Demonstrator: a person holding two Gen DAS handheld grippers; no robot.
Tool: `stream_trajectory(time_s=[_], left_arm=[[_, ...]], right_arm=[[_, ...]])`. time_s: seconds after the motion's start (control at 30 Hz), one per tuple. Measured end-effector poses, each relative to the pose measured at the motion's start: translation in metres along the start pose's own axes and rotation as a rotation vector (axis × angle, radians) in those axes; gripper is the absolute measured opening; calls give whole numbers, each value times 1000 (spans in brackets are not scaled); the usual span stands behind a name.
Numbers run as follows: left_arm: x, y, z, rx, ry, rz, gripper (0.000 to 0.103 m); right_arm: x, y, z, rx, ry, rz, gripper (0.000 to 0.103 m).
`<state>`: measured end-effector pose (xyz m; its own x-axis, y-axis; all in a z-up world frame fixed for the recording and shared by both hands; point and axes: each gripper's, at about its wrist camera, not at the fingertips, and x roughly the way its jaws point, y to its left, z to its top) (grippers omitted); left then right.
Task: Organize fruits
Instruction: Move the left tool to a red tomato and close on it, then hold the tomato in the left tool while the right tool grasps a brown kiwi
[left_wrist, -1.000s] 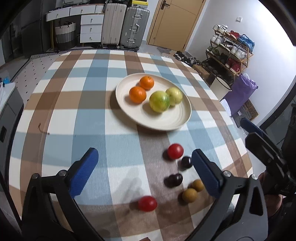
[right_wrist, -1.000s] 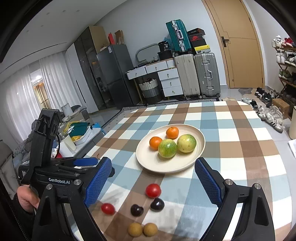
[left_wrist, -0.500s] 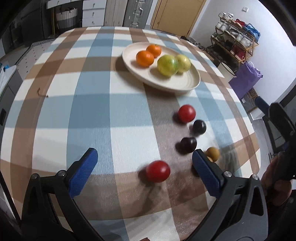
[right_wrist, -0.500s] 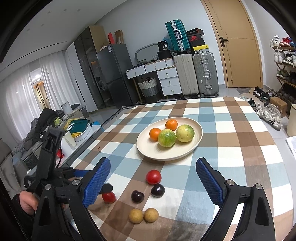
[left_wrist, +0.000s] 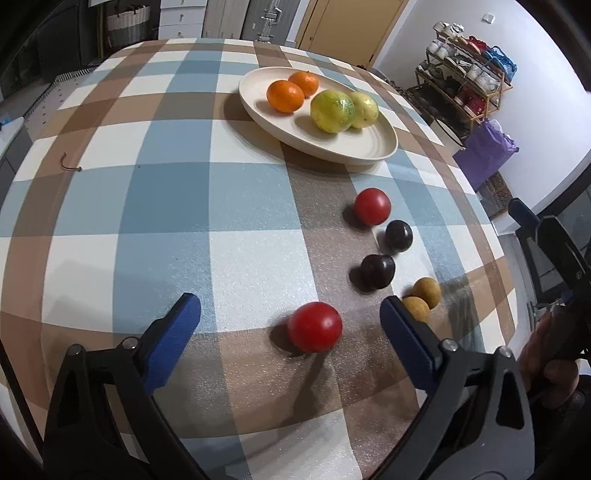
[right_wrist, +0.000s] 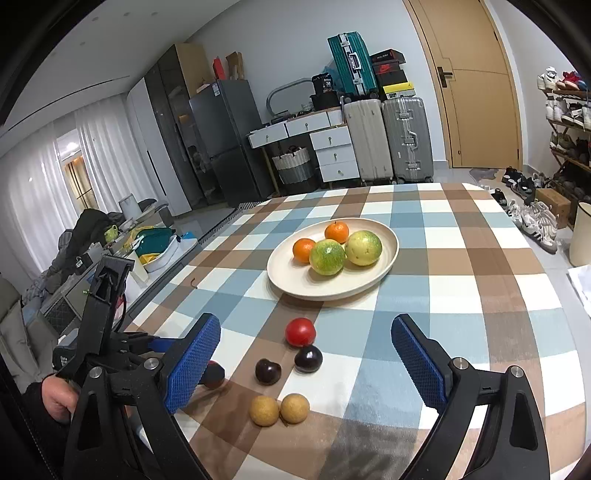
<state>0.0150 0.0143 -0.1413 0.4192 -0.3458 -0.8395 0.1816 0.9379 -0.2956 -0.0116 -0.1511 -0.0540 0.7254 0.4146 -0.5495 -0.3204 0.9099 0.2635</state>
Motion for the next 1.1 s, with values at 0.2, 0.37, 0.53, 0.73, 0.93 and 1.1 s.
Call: stream_trajectory(time_s=[0.2,0.37,0.53,0.73,0.93,1.1], left_arm=[[1,-4,-3,22,-8,0,84],[1,-11,-4,67,-4,3,60],[2,-23,-10,134,9,-3,33],[1,-20,-13,116,12,-63,26],[-6,-18,-13,111,1,-68,26],[-15,-14,-13,96,-19,-58,26]], right_arm=[[-2,-2,-6,0,13,-11,96],[-1,-3,-14,7,29,-14,96],[-1,-1,-24,13,51,-13,96],[1,1,-34,21,81,-2,96],[2,6,-44,18,104,16,95],[0,15,-48,8,114,55,95]])
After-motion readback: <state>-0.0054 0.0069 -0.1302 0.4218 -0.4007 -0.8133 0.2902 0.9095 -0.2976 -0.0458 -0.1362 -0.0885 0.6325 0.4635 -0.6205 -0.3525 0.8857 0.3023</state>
